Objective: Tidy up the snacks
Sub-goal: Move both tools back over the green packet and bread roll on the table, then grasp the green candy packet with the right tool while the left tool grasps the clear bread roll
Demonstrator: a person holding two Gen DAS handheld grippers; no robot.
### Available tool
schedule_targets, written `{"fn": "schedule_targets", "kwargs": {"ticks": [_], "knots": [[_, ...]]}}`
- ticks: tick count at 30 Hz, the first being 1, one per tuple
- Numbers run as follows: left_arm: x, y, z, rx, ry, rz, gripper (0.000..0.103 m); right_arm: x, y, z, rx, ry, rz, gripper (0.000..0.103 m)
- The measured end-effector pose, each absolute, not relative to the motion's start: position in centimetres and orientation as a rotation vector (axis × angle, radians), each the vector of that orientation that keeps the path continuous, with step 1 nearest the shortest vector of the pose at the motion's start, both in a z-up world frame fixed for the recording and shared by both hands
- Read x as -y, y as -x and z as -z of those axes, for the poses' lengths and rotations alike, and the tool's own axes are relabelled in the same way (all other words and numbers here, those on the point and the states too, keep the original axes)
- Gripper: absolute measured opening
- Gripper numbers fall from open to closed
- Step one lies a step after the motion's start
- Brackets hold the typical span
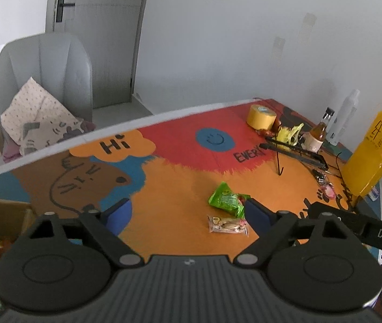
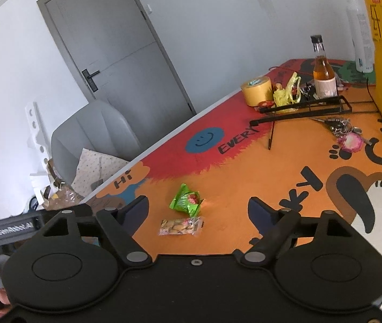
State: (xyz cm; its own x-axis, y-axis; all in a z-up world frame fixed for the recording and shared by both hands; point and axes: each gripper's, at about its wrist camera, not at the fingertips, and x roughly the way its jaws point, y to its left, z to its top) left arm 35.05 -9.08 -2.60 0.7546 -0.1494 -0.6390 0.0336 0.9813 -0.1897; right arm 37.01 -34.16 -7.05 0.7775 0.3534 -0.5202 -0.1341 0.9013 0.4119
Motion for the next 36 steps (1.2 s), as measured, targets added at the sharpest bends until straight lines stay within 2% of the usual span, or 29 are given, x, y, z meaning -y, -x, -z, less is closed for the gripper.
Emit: {"fn": "schedule_targets", "kwargs": {"ticks": [29,31,33,34,36], "knots": [[15.7,-40.2,11.4,-0.764,0.211,0.059,0.085,36.8,-41.4,13.7,-0.692,-0.512,-0.204,0.081],[15.6,-40.1,11.6,-0.741,0.201,0.041,0.075,36.5,-41.7,13.8,-0.694,-0.510,-0.207,0.081],[15.4,-40.1,11.6,-0.730,0.205,0.030,0.057,36.0,-42.0,13.9,-0.697,-0.497,-0.213,0.081],[15.1,-40.1,11.6,-0.729,0.219,0.026,0.052,35.7,-42.1,13.8,-0.698,-0.491,-0.217,0.081],[14.5,-40.1,11.5,-0.733,0.241,0.026,0.050,35.1,-42.3,13.8,-0.697,-0.483,-0.230,0.081]]}}
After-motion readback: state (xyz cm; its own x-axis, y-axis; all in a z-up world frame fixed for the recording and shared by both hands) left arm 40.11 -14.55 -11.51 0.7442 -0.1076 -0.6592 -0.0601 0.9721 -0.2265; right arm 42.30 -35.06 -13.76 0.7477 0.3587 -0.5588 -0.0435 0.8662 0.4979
